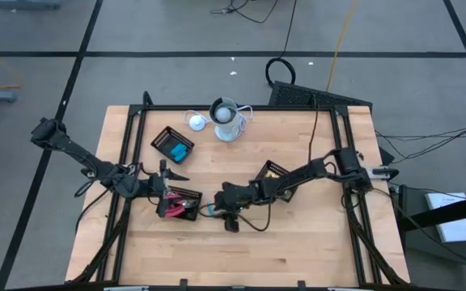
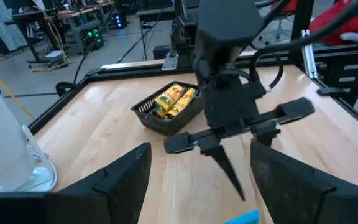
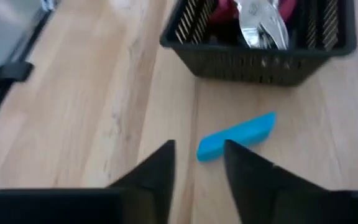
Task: Pick & Place School Supplies
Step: Put the blue eraser into the top black bin
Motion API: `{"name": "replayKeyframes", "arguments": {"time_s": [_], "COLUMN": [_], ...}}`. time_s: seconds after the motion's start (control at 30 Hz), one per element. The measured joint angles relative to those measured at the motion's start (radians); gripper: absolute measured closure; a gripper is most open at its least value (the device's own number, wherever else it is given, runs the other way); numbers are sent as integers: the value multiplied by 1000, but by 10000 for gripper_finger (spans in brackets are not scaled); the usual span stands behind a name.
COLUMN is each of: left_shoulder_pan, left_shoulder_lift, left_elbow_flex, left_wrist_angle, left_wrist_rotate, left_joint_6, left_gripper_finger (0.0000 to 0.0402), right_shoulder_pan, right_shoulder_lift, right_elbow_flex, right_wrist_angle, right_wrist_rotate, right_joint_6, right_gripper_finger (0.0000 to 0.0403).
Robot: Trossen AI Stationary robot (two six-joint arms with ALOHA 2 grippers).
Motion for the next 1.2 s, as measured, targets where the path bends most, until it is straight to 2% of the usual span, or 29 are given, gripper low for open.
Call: {"name": "replayKeyframes", "arguments": {"time_s": [0.17, 0.3, 0.97, 1.2], "left_shoulder_pan": [0, 0, 0, 0], "left_shoulder_lift": [0, 0, 0, 0], "left_elbow_flex": [0, 0, 0, 0], "left_wrist_angle": [0, -2, 2, 2], "left_wrist_rotate": [8, 10, 25, 25], "left_joint_6": [4, 6, 9, 11], "left_gripper_finger": [131, 131, 131, 131], "right_shoulder_pan": [-5, -19, 1, 19], "right_shoulder_lift": [-2, 9, 59, 142], "right_elbow_flex": [-1, -1, 1, 87], "right_wrist_angle": [42, 58, 68, 63], "right_wrist_rotate": [17, 46, 144, 131], "right_joint_6": [71, 110, 155, 157], "right_gripper_finger": [193, 161, 167, 167]}}
